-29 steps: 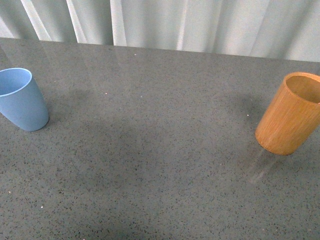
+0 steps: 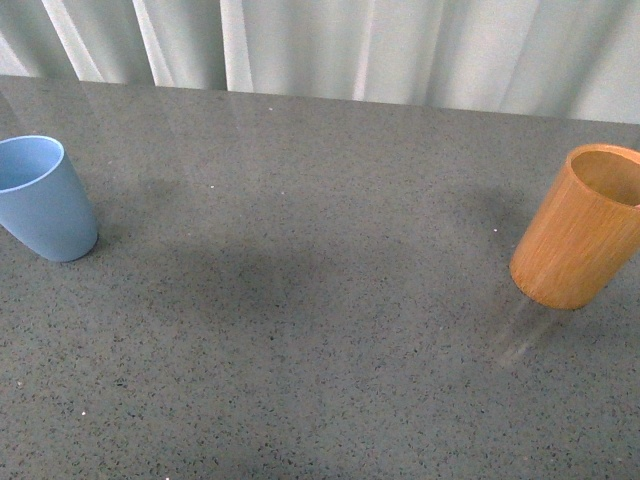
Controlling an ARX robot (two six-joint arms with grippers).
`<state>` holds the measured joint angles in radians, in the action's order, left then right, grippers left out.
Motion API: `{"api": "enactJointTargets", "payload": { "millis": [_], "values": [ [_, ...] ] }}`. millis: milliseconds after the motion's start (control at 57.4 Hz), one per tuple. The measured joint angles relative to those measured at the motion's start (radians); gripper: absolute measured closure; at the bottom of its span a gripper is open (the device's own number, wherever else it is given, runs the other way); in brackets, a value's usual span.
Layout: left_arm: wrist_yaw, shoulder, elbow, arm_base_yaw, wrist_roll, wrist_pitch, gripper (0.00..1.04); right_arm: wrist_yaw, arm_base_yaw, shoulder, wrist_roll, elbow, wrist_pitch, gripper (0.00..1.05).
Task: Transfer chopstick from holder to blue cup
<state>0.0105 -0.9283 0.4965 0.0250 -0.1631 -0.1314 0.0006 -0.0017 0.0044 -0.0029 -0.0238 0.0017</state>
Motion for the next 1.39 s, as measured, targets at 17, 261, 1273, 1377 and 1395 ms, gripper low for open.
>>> {"api": "enactJointTargets", "payload": {
  "millis": [17,261,1273,1377,1395],
  "values": [
    [0.015,-0.056,0.027,-0.008,-0.002,0.024,0.07,-0.001,0.0,0.0,0.0,0.0,0.0,0.1],
    [0.093,-0.579,0.246,-0.063,-0.026,0.122,0.07,-0.001,0.0,0.0,0.0,0.0,0.0,0.1],
    [0.156,-0.957,0.557,-0.04,-0.13,-0.066,0.71,-0.001,0.0,0.0,0.0,0.0,0.0,0.1],
    [0.152,-0.968,0.572,-0.02,-0.144,-0.094,0.85,-0.001,0.0,0.0,0.0,0.0,0.0,0.1],
    [0.153,-0.97,0.575,-0.018,-0.145,-0.097,0.87,-0.001,0.0,0.0,0.0,0.0,0.0,0.1]
  ]
}}
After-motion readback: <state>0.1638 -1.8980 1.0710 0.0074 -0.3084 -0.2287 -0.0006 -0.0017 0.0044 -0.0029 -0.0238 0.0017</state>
